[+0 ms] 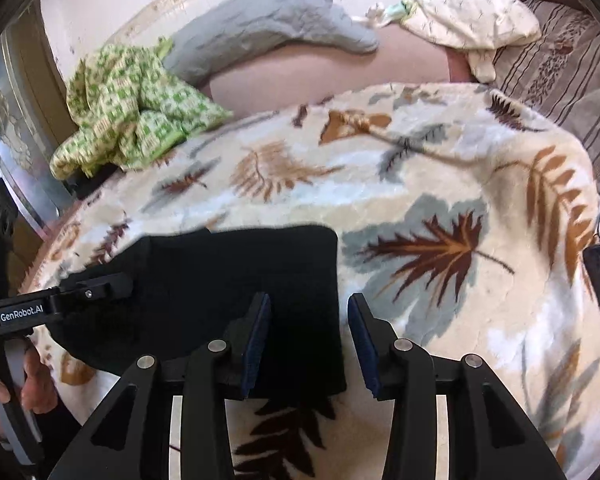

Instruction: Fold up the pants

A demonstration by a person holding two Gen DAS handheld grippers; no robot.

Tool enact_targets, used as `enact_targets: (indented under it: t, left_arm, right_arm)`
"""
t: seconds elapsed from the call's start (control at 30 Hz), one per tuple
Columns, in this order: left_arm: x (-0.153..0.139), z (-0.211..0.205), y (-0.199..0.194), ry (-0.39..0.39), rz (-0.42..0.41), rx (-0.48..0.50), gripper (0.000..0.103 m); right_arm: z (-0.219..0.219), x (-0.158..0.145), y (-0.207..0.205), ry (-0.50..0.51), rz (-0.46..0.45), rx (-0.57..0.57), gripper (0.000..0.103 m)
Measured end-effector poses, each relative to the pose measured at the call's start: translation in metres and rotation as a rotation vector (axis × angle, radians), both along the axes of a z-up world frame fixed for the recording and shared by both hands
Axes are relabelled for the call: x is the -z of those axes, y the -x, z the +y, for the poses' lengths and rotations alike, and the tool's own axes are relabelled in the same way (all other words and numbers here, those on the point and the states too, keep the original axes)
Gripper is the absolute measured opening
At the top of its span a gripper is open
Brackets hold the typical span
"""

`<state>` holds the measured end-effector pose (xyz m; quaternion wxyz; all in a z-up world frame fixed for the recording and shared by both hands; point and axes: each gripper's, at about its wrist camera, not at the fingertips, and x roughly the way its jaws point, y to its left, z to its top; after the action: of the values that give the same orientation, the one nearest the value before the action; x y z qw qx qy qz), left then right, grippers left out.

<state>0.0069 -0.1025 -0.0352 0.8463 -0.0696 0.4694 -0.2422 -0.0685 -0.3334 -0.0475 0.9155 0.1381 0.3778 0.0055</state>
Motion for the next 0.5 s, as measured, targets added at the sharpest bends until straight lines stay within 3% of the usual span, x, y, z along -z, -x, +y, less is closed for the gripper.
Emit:
enact_targets:
  t: [0.2, 0.33, 0.5]
  left_arm:
    - [0.008, -0.014, -0.009, -0.041, -0.003, -0.045, 0.050]
    - [0.026, -0.019, -0.018, -0.094, 0.018, -0.080, 0.050]
    - [0.041, -0.019, -0.026, -0.100, 0.047, -0.102, 0.050]
  right_arm:
    - [0.014, -0.005, -0.011, -0.020, -0.005, -0.054, 0.038]
    - [0.017, 0.008, -0.029, -0.042, 0.029, -0.052, 0.034]
    - [0.014, 0.028, -0.051, -0.082, 0.086, -0.050, 0.029]
